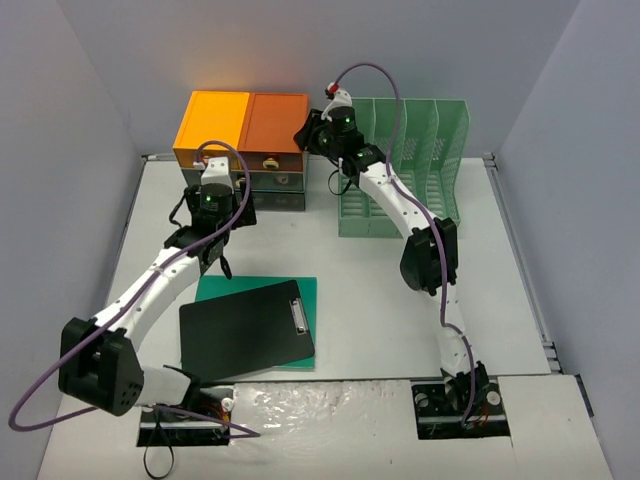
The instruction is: Organize the desk
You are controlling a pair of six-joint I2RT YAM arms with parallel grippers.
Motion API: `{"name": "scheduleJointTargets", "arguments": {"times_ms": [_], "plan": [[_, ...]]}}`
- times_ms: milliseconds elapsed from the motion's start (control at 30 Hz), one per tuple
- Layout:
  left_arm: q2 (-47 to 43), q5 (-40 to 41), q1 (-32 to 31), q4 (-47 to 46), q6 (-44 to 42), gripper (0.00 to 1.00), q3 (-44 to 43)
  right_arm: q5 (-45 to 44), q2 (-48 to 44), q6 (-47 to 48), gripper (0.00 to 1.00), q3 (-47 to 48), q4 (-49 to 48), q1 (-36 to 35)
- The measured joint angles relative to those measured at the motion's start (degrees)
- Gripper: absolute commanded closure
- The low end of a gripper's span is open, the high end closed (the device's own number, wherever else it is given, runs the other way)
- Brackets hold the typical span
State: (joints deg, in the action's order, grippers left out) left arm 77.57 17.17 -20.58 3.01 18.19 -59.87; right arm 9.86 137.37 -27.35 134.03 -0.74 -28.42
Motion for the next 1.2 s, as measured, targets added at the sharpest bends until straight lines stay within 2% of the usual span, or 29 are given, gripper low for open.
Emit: {"name": "scheduleJointTargets", "arguments": {"times_ms": [200,367,433,700,867,1000,1200], "plan": [[-7.53,-0.09,-0.31,8.92,0.58,0.15,0.10,-1.06,-0.89,0.03,0.61,-1.45,-0.54,-0.36],[-12.83,-0.63,-0.84,15.23,1.63,0.15,0.10,-0.28,-3.70,-0.03,0.39,-4.66,1.62,-1.50],[-14.63,-0.75,-1.13,17.41,2.04,0.15,0.10,-0.48,-4.80,0.05,0.34,-5.79,2.17,-2.35],[-19.98,-1.45,-1.87,24.83,4.07,0.15,0.66,-1.44,-8.06,0.28,0.30,-11.30,9.22,-5.31],[-23.91,-1.99,-2.71,28.53,5.90,0.15,2.65,-3.94,-12.02,-0.50,0.30,-17.85,12.41,-7.61],[-26.28,-2.10,-3.28,32.12,7.71,0.15,2.67,-6.06,-19.40,-1.59,0.30,-24.73,13.82,-8.84],[-28.21,-1.91,-4.49,39.27,13.68,0.15,1.56,-7.70,-36.71,-3.84,0.30,-36.75,16.19,-9.19]]}}
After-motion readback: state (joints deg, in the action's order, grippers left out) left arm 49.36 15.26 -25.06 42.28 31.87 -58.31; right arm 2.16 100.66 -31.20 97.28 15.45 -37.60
